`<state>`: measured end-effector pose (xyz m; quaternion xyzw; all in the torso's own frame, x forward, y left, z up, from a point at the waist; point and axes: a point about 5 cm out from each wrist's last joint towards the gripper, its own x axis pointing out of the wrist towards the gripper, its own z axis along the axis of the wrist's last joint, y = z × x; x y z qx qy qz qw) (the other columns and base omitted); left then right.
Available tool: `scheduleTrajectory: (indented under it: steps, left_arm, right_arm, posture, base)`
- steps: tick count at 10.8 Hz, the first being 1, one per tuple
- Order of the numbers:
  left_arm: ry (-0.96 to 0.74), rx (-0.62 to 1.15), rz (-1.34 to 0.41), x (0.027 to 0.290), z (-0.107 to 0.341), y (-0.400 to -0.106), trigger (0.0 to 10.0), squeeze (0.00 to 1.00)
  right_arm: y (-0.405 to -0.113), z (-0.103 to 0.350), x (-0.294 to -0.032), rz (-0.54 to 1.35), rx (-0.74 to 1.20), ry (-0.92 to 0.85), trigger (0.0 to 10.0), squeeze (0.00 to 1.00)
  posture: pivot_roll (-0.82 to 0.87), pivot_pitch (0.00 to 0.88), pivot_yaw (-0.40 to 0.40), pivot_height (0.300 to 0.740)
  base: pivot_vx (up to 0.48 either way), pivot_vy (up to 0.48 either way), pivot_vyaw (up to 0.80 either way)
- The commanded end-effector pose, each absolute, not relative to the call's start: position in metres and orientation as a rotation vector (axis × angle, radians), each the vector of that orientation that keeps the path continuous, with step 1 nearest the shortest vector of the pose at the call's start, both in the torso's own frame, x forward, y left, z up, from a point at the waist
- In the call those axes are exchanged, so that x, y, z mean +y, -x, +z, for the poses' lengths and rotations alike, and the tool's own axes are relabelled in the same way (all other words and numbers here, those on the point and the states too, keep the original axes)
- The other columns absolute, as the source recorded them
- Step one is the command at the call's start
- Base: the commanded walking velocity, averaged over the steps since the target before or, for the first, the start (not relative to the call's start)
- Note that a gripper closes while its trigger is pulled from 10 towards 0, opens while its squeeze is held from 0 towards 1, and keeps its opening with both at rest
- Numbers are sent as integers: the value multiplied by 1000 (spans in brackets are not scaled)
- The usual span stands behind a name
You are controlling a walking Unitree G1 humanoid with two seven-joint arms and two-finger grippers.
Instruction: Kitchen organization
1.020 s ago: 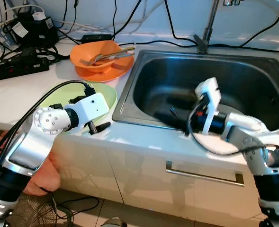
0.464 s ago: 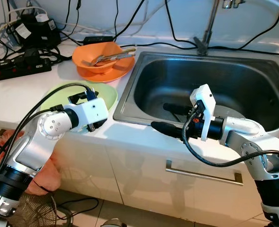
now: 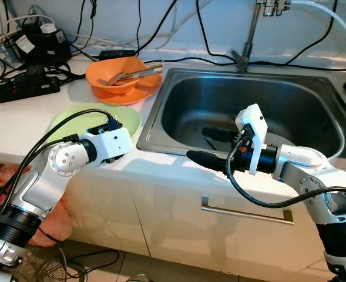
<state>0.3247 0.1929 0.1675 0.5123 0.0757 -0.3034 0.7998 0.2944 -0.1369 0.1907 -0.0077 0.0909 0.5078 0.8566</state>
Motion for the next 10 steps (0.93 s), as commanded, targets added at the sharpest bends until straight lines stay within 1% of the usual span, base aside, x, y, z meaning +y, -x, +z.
scheduleTrajectory:
  steps: [1, 10]
  left_arm:
    - [-1102, 250, -682, 198, 149, -321, 0, 0]
    - [-1089, 257, -692, 199, 148, -321, 0, 0]
  right_arm:
    - [-293, 193, -136, 1086, 188, 22, 10000, 0]
    - [-293, 190, -136, 1099, 200, 8, 10000, 0]
  posture:
    - [193, 33, 46, 740]
    - [193, 32, 47, 740]
  base:
    - [0, 0, 0]
    - [0, 0, 0]
